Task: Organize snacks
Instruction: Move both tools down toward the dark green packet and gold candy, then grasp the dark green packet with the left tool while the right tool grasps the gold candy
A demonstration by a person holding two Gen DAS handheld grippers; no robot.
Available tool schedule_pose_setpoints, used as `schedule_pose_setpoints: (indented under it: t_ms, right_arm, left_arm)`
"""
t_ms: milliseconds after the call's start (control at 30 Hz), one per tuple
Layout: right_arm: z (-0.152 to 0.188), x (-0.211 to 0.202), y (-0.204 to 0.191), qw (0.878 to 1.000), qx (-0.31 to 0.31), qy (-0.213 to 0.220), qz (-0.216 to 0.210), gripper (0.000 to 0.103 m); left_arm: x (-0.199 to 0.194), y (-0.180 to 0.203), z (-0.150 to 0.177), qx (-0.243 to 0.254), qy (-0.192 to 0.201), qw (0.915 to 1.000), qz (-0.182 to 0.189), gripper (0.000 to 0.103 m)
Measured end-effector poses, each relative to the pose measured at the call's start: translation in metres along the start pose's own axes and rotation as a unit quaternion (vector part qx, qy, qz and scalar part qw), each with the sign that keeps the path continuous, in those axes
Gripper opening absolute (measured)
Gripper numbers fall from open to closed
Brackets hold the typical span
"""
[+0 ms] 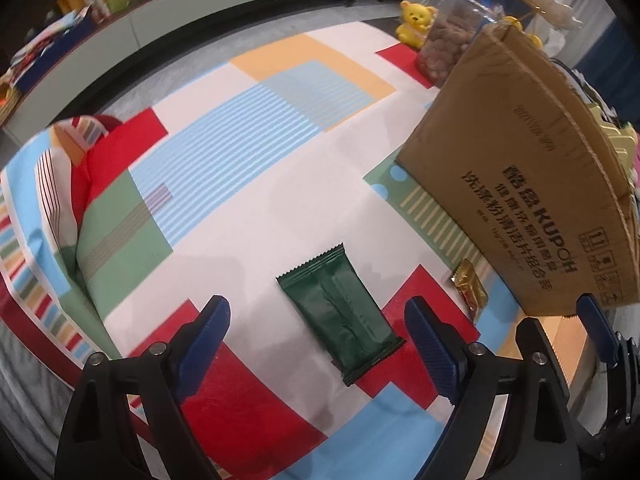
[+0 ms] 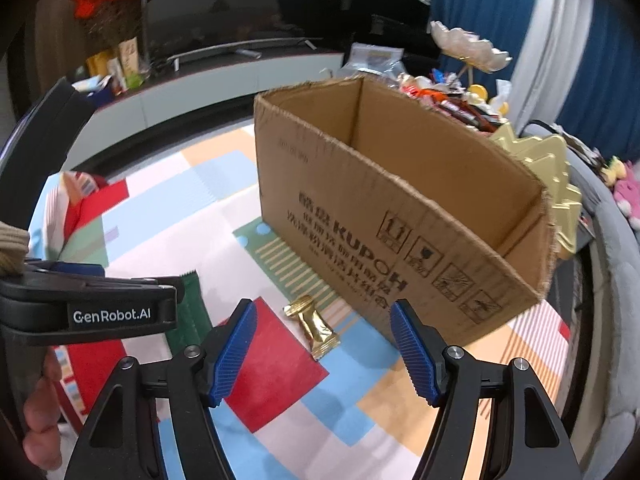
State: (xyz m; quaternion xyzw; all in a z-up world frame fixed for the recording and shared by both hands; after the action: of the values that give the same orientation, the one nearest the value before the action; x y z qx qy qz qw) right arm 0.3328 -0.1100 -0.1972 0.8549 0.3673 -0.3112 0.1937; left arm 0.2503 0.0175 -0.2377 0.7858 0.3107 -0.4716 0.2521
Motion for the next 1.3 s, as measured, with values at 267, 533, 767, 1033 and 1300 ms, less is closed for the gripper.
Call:
schedule_pose_setpoints:
  t_ms: [267, 533, 767, 1033, 1300]
  right_arm:
    - [0.009, 0.027, 0.002, 0.998, -0.021, -0.018, -0.053, 0.066]
    - [0.015, 0.049, -0.003, 0.995, -0.046, -0.031, -0.088, 0.06]
    - [0.022, 0.066, -0.01, 0.991, -0.063, -0.041, -0.109, 0.057]
    - [0.033, 0.08, -0.012, 0.991, -0.052, -0.057, -0.105, 0.042]
    - [0.04, 0.085, -0.014, 0.992, -0.043, -0.063, -0.098, 0.037]
  left_arm:
    - [0.015, -0.001, 0.014, -0.051, -0.02, 0.9985, -0.011, 0.089]
    - [0.03, 0.0, 0.019, -0.073, -0.03, 0.9967, -0.019, 0.089]
    - [0.045, 0.0, 0.021, -0.082, -0.038, 0.9955, -0.026, 0.088]
    - [0.043, 0.0, 0.021, -0.071, -0.02, 0.997, -0.02, 0.081]
    - [0.041, 0.002, 0.018, -0.047, -0.005, 0.9987, -0.019, 0.067]
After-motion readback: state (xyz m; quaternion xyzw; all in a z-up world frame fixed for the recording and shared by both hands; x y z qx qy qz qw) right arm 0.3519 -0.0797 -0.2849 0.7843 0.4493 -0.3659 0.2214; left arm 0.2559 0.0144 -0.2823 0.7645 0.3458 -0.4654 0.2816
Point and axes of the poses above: each gripper's, at about its wrist camera, not at the fingertips, and x roughly the way its jaws point, y to its right, z to its underside, the point moved 5 cm from there along x, roughly the way its jaws point, and after that the axes turned 9 degrees about y, right-handed, at the moved point
